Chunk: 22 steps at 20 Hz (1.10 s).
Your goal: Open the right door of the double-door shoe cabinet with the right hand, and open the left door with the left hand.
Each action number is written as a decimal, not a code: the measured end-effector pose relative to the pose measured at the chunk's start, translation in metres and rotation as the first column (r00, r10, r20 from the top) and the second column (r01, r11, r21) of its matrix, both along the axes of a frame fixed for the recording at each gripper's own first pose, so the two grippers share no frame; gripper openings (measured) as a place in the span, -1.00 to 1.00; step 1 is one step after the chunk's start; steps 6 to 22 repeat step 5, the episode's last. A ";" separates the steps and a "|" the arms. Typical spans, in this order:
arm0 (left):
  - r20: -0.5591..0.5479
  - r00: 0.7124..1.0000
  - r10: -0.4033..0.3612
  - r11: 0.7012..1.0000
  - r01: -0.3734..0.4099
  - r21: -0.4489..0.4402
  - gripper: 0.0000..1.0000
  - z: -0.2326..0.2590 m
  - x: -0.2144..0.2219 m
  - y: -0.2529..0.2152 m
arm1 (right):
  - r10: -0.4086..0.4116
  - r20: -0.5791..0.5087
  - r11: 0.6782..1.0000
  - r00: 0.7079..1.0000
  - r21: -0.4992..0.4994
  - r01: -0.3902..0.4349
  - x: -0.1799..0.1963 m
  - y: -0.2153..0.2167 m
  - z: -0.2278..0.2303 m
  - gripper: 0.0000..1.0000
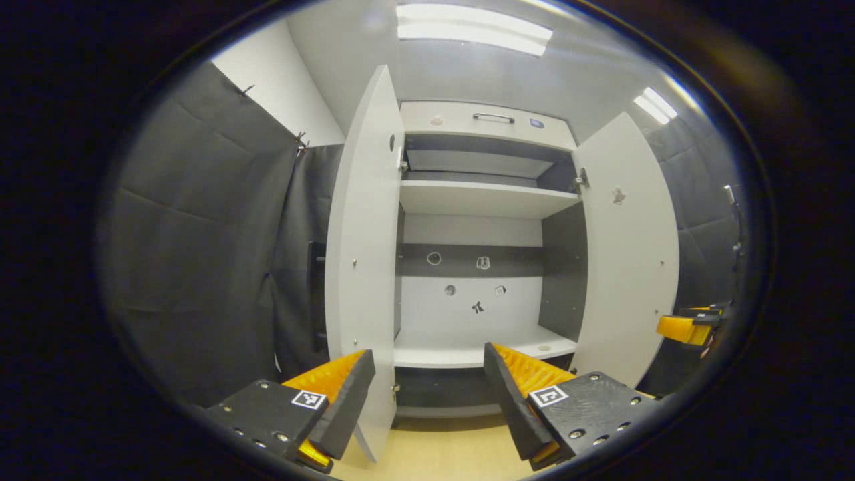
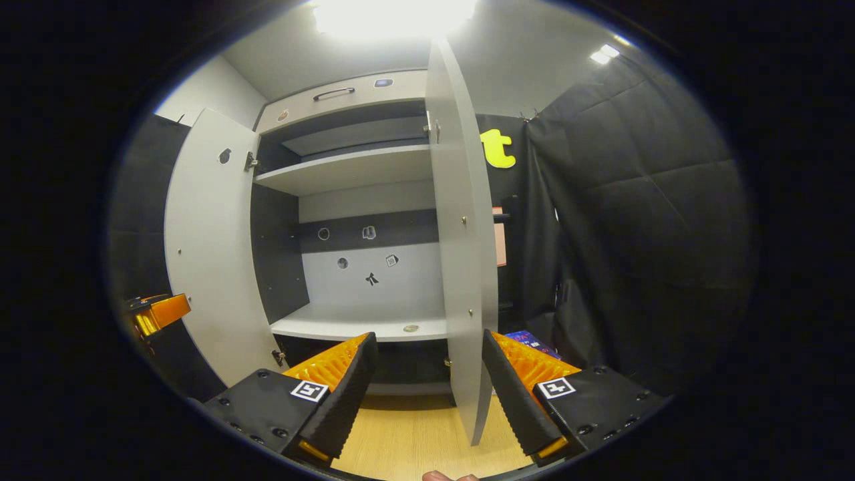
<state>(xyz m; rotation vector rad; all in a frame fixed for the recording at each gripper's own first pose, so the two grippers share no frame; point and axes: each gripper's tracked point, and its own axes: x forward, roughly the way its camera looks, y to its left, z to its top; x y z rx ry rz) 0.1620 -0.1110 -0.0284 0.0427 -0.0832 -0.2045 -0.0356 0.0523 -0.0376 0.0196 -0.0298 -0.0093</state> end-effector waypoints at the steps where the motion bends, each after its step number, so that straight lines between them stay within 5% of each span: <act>1: 0.018 1.000 0.023 1.000 -0.022 -0.009 0.89 0.004 -0.002 0.003 | 0.017 0.002 1.000 1.000 -0.008 -0.017 0.002 0.002 0.003 0.95; 5: 0.027 0.996 0.082 0.997 -0.082 0.002 0.89 0.008 -0.001 0.005 | 0.058 0.000 0.998 0.998 -0.026 -0.058 0.014 -0.003 0.007 0.84; 22: 0.027 0.996 0.082 0.997 -0.082 0.002 0.89 0.008 -0.001 0.005 | 0.058 0.000 0.998 0.998 -0.026 -0.058 0.014 -0.003 0.007 0.84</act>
